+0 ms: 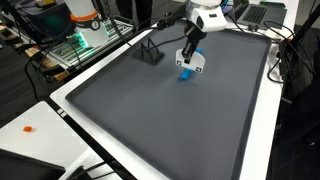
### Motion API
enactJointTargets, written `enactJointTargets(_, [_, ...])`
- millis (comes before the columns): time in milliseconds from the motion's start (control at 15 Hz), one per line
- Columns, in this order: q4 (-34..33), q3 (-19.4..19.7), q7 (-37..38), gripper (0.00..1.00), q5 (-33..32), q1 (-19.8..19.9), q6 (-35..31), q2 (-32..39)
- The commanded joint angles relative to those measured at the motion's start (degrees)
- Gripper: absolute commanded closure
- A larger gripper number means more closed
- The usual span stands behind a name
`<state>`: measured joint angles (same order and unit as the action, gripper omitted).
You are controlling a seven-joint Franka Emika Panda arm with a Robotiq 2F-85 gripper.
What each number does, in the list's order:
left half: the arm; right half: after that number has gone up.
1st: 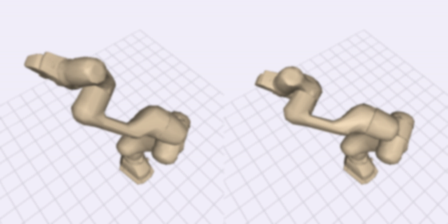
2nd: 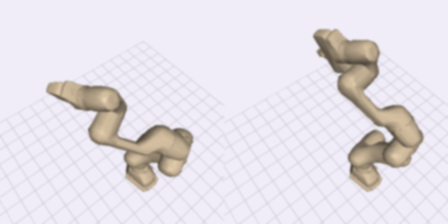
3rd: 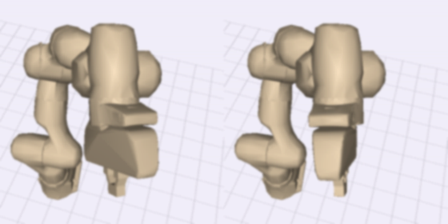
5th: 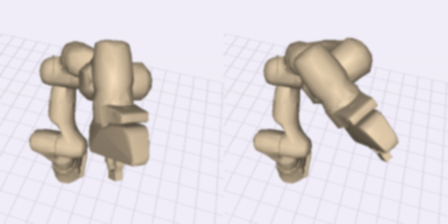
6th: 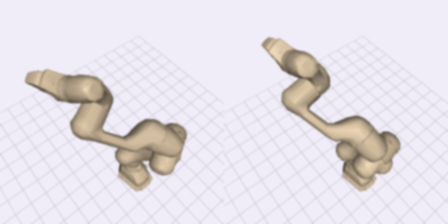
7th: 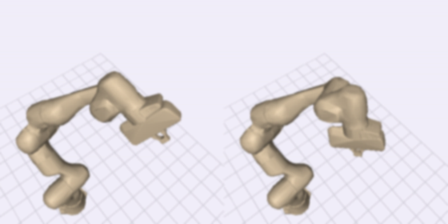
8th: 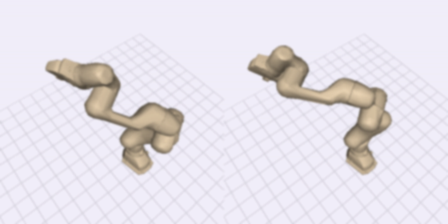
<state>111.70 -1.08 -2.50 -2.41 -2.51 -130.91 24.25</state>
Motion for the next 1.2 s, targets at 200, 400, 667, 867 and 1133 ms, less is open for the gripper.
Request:
enactJointTargets(200, [-0.4, 0.1, -0.6, 0.99, -1.2, 0.3, -1.6, 2.5])
enactJointTargets(400, [-0.7, 0.1, -0.7, 0.99, -1.0, 0.4, -1.6, 3.2])
enactJointTargets(667, [-0.8, -0.1, -0.9, 0.99, -0.8, 0.4, -1.5, 4.0])
enactJointTargets(867, [-0.8, -0.3, -1.0, 0.99, -0.6, 0.4, -1.5, 4.5])
enactJointTargets(1133, [-0.5, -1.2, -1.7, 0.99, 1.2, 0.8, -1.7, 5.0])
